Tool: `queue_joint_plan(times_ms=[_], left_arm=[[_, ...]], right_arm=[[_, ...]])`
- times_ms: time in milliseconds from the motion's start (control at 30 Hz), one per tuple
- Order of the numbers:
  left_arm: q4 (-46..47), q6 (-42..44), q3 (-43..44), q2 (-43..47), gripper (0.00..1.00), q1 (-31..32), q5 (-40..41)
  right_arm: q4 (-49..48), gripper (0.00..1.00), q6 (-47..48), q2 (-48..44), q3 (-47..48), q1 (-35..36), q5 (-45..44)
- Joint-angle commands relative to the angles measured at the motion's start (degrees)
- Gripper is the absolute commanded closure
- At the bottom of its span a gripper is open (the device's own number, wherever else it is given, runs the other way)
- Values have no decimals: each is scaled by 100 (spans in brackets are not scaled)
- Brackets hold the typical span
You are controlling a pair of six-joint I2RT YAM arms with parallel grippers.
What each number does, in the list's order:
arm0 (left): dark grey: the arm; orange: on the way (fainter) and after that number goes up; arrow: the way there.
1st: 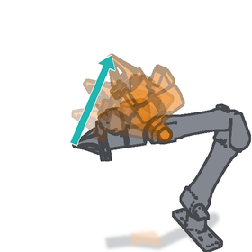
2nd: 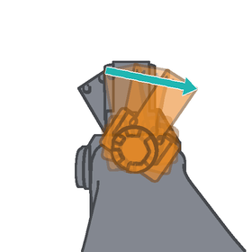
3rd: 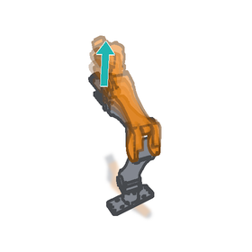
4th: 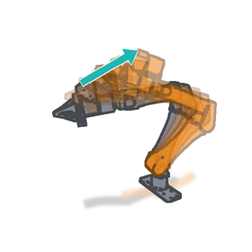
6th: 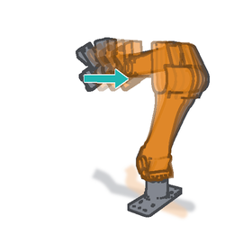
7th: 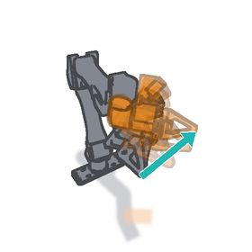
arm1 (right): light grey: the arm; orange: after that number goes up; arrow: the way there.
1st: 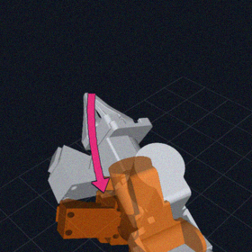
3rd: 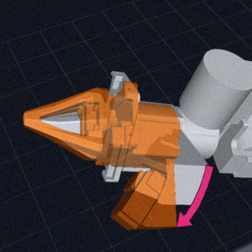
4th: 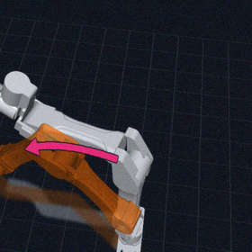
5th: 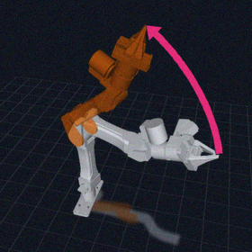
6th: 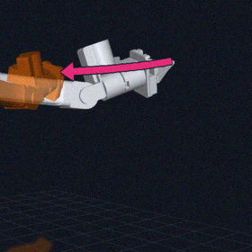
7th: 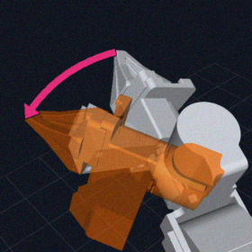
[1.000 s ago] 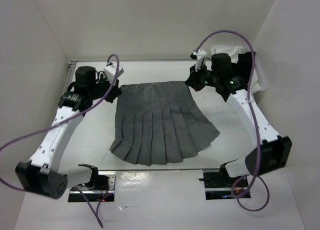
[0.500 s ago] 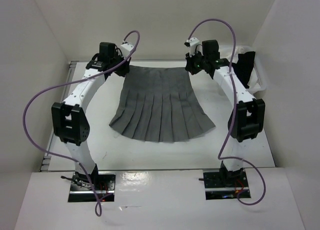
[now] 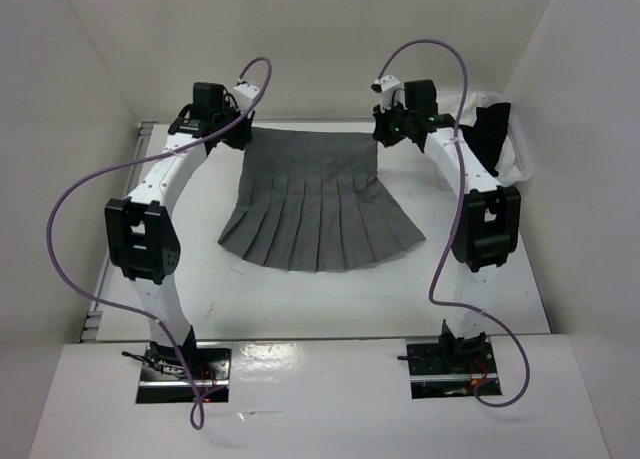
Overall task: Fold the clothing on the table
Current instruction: Fold the skirt
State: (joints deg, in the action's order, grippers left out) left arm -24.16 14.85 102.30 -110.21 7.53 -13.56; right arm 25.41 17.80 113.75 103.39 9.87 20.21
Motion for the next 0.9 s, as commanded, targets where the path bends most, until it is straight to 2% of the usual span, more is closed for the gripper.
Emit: queue_joint_plan(times_ms=[0,233,400,533,867], left_arm=[[201,237,-594,877,100,-67,-260],[254,650,-2037,2423,100,-6,-489],[193,922,-3057,3145,100,47,-420],[122,1133,-3549,3287,100,-15,-419],[-386,1554,-3981,3523,100,-67,-595]], right_arm=[[-141,100,118,-845,-326,-64,97],[-36,100,434,-1926,-1295,50,229],[306,100,750,-2498,-1875,102,352],[535,100,1102,-2788,-2288,156,423],[1536,100,1998,-3175,-2859,332,493]])
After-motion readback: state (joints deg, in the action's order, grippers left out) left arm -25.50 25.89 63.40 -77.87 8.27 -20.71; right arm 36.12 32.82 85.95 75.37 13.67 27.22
